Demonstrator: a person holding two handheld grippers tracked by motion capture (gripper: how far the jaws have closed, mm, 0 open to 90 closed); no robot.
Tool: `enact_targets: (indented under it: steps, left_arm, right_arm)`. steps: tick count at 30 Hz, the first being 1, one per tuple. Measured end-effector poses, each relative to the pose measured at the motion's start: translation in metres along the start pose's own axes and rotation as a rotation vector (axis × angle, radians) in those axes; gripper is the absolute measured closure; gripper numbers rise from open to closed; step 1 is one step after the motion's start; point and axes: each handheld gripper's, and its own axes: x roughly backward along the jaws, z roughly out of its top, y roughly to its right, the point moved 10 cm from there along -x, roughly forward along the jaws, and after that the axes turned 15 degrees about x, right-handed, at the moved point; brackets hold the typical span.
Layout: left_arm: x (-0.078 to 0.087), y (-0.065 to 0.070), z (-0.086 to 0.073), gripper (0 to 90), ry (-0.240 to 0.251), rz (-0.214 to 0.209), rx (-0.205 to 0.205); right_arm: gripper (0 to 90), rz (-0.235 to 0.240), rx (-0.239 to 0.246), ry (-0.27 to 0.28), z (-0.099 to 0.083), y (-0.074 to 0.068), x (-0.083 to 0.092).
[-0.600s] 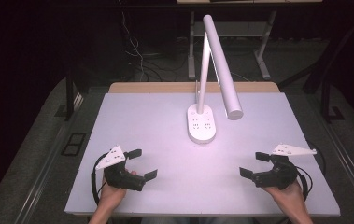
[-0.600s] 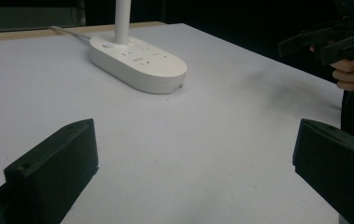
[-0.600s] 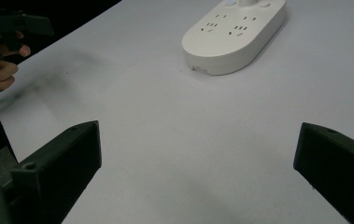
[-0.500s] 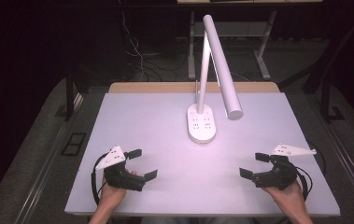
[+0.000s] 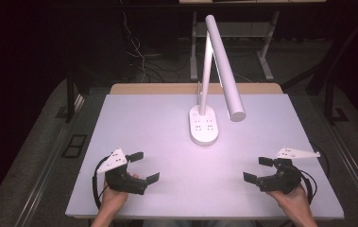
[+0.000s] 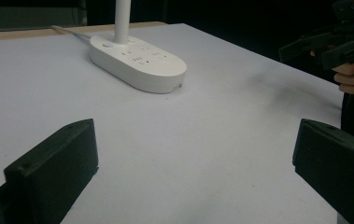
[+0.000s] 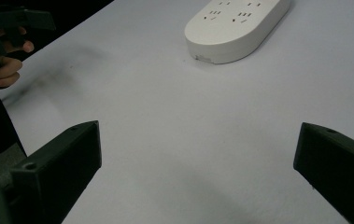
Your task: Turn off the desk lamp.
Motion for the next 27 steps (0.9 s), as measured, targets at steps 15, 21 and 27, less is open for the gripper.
enact_targets:
  steps: [15, 21, 27]
  left_arm:
    - [0.002, -0.001, 0.000, 0.0, 0.006, 0.006, 0.007]
    - [0.002, -0.002, -0.001, 0.0, 0.004, 0.010, 0.005]
    - [0.002, -0.002, -0.001, 0.0, 0.004, 0.012, 0.007]
  right_arm:
    - [0.8, 0.012, 0.014, -0.024, 0.005, 0.000, -0.001]
    - [0.8, 0.018, 0.024, -0.026, 0.015, 0.001, -0.001]
    - [0.8, 0.031, 0.042, -0.034, 0.024, 0.001, -0.003]
